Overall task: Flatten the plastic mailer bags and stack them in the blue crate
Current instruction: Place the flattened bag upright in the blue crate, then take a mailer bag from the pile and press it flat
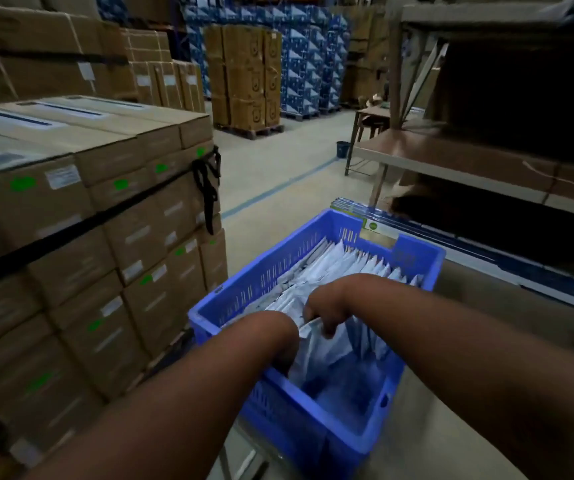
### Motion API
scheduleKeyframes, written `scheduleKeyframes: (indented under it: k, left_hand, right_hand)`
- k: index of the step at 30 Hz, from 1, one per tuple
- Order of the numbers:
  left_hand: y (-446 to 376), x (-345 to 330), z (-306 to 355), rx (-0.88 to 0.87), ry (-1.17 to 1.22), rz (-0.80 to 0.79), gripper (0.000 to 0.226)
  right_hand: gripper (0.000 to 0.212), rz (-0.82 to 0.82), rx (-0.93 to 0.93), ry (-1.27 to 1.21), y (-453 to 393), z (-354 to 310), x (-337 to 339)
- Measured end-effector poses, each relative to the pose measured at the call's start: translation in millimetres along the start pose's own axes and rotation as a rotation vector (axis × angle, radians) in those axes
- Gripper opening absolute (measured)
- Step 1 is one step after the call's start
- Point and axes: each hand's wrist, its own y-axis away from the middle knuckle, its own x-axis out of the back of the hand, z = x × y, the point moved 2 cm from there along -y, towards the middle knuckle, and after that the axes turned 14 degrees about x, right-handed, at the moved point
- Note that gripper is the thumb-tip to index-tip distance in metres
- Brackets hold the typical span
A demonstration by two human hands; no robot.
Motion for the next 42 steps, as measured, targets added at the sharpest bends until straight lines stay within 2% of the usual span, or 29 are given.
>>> scheduleKeyframes:
  k: [2, 4, 7, 10, 12, 15, 16, 18, 20, 25, 28, 33, 36, 39, 42]
  left_hand:
    - [-9.2, -3.3, -1.6, 0.011, -0.004, -0.022, 0.052]
    - [-10.2, -1.1, -2.8, 0.034, -0.013, 0.047, 0.063]
    - [-6.8, -0.7, -0.1, 0.059, 0.018, 0.123, 0.051]
    - [0.2, 1.6, 5.3, 0.106, -0.003, 0.090, 0.069]
    - [12.0, 5.6, 9.8, 0.084, -0.031, 0.096, 0.070]
    - [-0.4, 2.3, 9.1, 0.083, -0.035, -0.027, 0.059]
    - [-3.8, -0.4, 7.2, 0.082, -0.053, -0.103, 0.064]
    - [-1.4, 0.0, 1.2, 0.086, -0.038, -0.154, 0.071]
    - [6.4, 9.2, -1.5, 0.070, 0.013, -0.002, 0.052]
    - [61.3, 42.6, 1.8, 0.046, 0.109, 0.305, 0.035]
    - [83.7, 63.5, 15.6, 0.100, 0.154, 0.379, 0.042]
    - [129.2, 97.0, 80.0, 0.012, 0.177, 0.496, 0.039]
    - [167.2, 110.3, 135.1, -0.082, 0.097, 0.636, 0.043]
    - [188.4, 118.3, 190.2, -0.127, 0.054, 0.690, 0.045]
    - [202.8, 117.4, 255.9, -0.208, 0.004, 0.716, 0.044]
  right_hand:
    - [0.053, 0.027, 0.016, 0.010, -15.3, -1.6, -4.5]
    - [0.053, 0.053, 0.023, 0.046, -25.1, -1.0, -4.1]
    - [0.053, 0.136, 0.036, 0.112, -26.4, 0.1, -2.6]
    - [0.046, 0.214, 0.056, 0.241, -25.1, -3.0, -4.5]
    - [0.043, 0.221, 0.051, 0.319, -29.0, -2.3, -7.3]
    - [0.043, 0.226, 0.023, 0.300, -31.7, 4.0, -5.2]
    - [0.044, 0.229, 0.021, 0.288, -30.6, 6.5, -4.5]
    - [0.042, 0.230, 0.013, 0.289, -23.0, 6.7, -5.6]
    - [0.038, 0.258, 0.020, 0.288, -10.5, 6.6, -5.3]
    - [0.039, 0.414, -0.007, 0.213, 41.5, 12.3, 0.4]
    - [0.036, 0.518, -0.035, 0.148, 91.9, 20.2, -2.2]
    - [0.025, 0.650, -0.129, 0.082, 195.6, 48.5, -27.5]
    - [0.016, 0.627, -0.220, 0.079, 255.5, 65.7, -64.3]
    - [0.017, 0.571, -0.304, 0.032, 309.0, 76.3, -106.0]
    - [0.020, 0.595, -0.354, -0.043, 360.8, 89.0, -159.1]
